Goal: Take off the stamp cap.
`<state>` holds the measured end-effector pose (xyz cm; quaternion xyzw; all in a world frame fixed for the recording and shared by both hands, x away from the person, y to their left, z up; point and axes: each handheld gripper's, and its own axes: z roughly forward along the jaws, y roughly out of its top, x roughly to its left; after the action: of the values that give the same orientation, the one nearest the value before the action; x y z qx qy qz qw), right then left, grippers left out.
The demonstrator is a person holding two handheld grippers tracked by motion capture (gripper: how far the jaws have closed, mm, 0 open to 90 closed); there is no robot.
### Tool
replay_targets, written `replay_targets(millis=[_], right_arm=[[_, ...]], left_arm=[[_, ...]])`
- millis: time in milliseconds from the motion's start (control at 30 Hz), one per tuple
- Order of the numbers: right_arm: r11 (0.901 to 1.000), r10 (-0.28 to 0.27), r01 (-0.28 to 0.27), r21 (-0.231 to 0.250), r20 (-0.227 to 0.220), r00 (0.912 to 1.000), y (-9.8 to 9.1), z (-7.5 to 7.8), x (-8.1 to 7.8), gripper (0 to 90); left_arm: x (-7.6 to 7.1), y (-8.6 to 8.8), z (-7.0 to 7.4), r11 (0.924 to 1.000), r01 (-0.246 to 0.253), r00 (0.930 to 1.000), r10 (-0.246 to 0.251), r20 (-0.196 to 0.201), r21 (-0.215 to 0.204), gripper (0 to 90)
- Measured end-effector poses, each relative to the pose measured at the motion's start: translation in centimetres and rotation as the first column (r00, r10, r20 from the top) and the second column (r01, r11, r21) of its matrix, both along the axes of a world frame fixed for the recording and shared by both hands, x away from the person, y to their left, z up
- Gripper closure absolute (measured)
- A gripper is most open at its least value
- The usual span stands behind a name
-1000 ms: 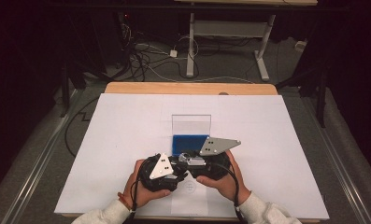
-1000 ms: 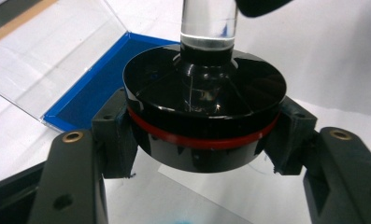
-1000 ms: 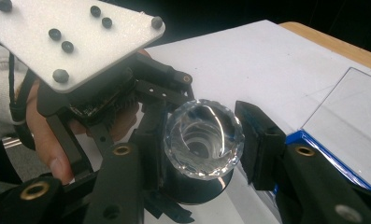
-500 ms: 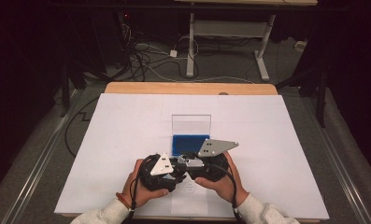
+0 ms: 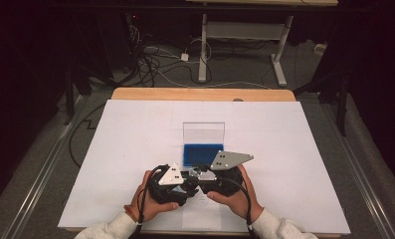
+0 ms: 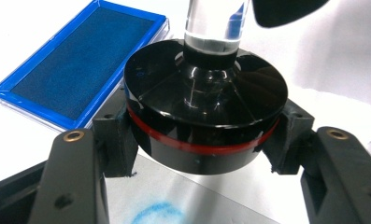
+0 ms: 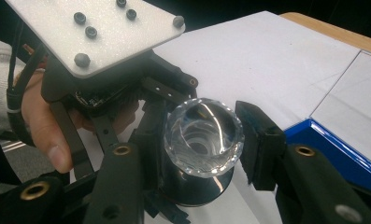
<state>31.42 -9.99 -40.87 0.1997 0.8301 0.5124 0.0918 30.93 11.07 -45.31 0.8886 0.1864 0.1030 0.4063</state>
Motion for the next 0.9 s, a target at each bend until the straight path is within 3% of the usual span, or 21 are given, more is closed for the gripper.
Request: replay_targets(millis=[400, 467, 500, 600, 767, 900], right_arm=[[0.9994, -0.023, 0.022, 0.026, 0.007, 0.9997, -0.1, -0.3, -0.5, 56.9], [0.9995, -0.021, 0.021, 0.023, -0.001, 0.9998, -0.1, -0.3, -0.6, 57.0], [0.9995, -0.021, 0.021, 0.023, -0.001, 0.9998, -0.1, -0.3, -0.6, 57.0], [0.999, -0.005, 0.006, 0.043, -0.044, 0.999, -0.6, -0.3, 0.0, 57.2], [0.9995, 0.01, -0.008, 0.031, -0.055, 0.9984, -0.5, -0.4, 0.1, 57.2], [0.9992, 0.01, -0.008, 0.038, -0.07, 0.9975, -0.6, -0.5, 0.3, 57.2]], left_arm=[[0.0, 0.1, -0.1, 0.9997, 0.021, 0.9996, -0.021, -0.016, -0.016, 36.6], [-0.4, 0.0, 0.0, 0.9994, 0.016, 0.9992, -0.017, 0.037, 0.029, 36.6], [-0.4, 0.0, 0.0, 0.9994, 0.016, 0.9992, -0.017, 0.037, 0.029, 36.6], [-0.8, -0.1, 0.4, 0.997, 0.007, 0.9958, -0.014, 0.09, 0.077, 36.7], [-1.0, -0.4, 0.3, 0.9939, 0.002, 0.9951, -0.013, 0.098, 0.11, 36.7], [-1.0, -0.3, 0.3, 0.9937, 0.005, 0.9951, -0.016, 0.097, 0.112, 36.7]])
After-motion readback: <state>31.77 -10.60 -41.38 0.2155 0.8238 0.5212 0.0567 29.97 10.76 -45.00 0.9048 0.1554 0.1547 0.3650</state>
